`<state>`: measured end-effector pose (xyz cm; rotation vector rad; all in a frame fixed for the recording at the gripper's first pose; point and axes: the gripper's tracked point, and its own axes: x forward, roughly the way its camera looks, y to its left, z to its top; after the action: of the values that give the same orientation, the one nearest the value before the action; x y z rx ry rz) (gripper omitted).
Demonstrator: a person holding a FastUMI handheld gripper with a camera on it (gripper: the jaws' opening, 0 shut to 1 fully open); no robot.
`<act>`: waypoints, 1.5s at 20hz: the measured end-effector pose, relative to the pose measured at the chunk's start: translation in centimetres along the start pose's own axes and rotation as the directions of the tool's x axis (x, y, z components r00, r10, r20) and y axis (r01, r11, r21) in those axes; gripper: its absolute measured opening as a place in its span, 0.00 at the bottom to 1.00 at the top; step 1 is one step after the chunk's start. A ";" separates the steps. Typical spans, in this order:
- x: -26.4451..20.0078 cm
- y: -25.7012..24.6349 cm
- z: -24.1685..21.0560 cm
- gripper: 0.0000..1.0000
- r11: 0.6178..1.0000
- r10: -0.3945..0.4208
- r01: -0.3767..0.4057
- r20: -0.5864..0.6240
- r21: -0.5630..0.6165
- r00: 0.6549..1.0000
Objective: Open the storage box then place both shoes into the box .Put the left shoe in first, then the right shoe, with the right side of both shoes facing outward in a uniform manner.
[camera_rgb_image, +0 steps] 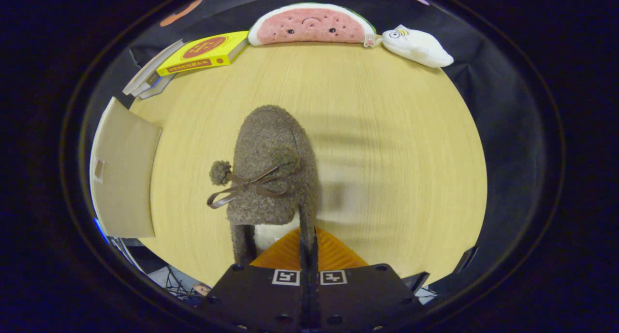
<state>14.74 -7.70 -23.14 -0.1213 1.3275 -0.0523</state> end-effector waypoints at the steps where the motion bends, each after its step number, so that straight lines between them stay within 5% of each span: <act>1: 0.0 0.0 0.0 0.01 1.000 -0.010 0.010 -0.001 0.009 1.000; 10: -9.2 5.0 -0.1 0.01 0.993 0.092 -0.097 0.081 0.061 0.992; 18: -19.7 17.1 2.9 0.00 0.969 0.221 -0.239 0.215 0.062 0.951; 30: -17.8 34.0 5.1 0.00 0.957 0.266 -0.285 0.240 0.051 0.934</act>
<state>14.40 28.25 -8.83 0.1300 1.0964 0.1404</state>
